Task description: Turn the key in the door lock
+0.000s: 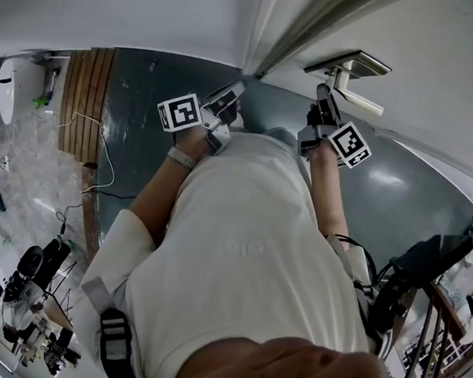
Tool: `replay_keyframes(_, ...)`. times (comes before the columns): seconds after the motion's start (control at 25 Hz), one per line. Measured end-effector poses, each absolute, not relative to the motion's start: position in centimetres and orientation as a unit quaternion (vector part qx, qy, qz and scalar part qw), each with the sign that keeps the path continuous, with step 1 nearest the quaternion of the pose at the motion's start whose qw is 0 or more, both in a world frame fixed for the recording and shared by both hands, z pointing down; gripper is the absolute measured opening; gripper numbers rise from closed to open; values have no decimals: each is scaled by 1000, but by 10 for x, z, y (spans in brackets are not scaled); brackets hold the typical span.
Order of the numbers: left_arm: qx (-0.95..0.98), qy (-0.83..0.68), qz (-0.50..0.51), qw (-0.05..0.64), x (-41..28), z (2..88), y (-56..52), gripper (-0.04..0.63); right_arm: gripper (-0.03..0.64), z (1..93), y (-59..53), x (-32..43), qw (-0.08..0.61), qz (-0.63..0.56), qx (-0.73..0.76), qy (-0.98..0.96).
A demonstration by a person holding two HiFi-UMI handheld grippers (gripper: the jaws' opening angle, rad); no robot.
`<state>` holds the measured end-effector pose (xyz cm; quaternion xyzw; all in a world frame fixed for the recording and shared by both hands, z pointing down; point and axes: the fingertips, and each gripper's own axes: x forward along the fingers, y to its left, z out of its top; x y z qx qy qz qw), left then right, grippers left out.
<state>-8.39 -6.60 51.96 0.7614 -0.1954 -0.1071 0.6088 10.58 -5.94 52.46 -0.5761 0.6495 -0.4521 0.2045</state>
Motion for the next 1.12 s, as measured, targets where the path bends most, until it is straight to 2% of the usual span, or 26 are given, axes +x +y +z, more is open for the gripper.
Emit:
replay_keyframes(0.52,758,-202,-104,612,-85,521,-67,6,48,531,-56,109,395,-575,-465,546)
replay_keyframes(0.68,756,-198,-106,614,-85,523,-67,6,39,531,-57,110,484,-605,-397,492)
replay_keyframes(1.12,756,-201,-100,615,-82,523,-67,6,40,533,-57,111,493,-604,-386,493)
